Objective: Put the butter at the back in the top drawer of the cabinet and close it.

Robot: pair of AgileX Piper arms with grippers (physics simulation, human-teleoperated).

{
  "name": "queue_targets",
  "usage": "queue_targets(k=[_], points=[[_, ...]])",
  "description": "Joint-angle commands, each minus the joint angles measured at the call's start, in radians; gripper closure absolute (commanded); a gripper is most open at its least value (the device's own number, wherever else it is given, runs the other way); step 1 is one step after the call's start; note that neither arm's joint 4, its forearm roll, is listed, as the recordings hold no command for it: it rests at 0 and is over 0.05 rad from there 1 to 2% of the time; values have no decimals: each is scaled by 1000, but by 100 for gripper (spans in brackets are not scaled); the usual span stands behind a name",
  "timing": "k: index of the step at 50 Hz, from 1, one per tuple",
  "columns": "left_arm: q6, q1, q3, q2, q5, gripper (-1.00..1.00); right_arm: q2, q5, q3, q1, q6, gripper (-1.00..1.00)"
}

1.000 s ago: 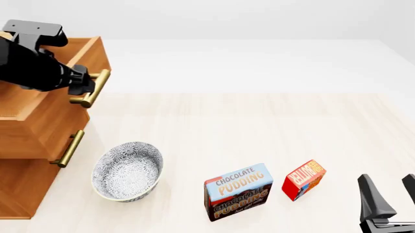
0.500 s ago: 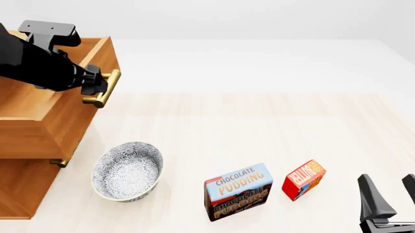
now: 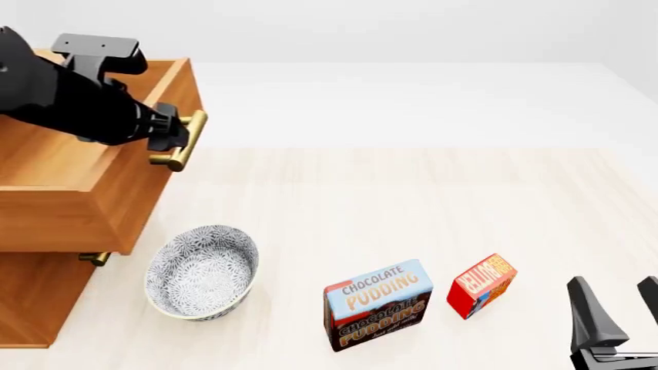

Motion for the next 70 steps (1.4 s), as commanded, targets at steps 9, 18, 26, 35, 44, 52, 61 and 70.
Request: queue_targets(k=[9, 18, 26, 35, 44, 52, 61, 70], points=[[-14, -48, 105, 68, 42, -100, 0, 0, 0, 0, 0, -100], [-22, -68, 104, 66, 44, -100, 0, 0, 0, 0, 0, -100], [-31, -93, 99, 72, 42, -100, 0, 0, 0, 0, 0, -100], [-31, -110, 86, 71, 49, -100, 0, 0, 0, 0, 0, -100], [-45, -133, 75, 75, 53, -100, 0, 0, 0, 0, 0, -100], [-56, -159, 61, 81, 57, -100, 0, 0, 0, 0, 0, -100], [-60, -180, 53, 83, 60, -100, 0, 0, 0, 0, 0, -100], [-60, -192, 40, 75, 71, -100, 0, 0, 0, 0, 0, -100]])
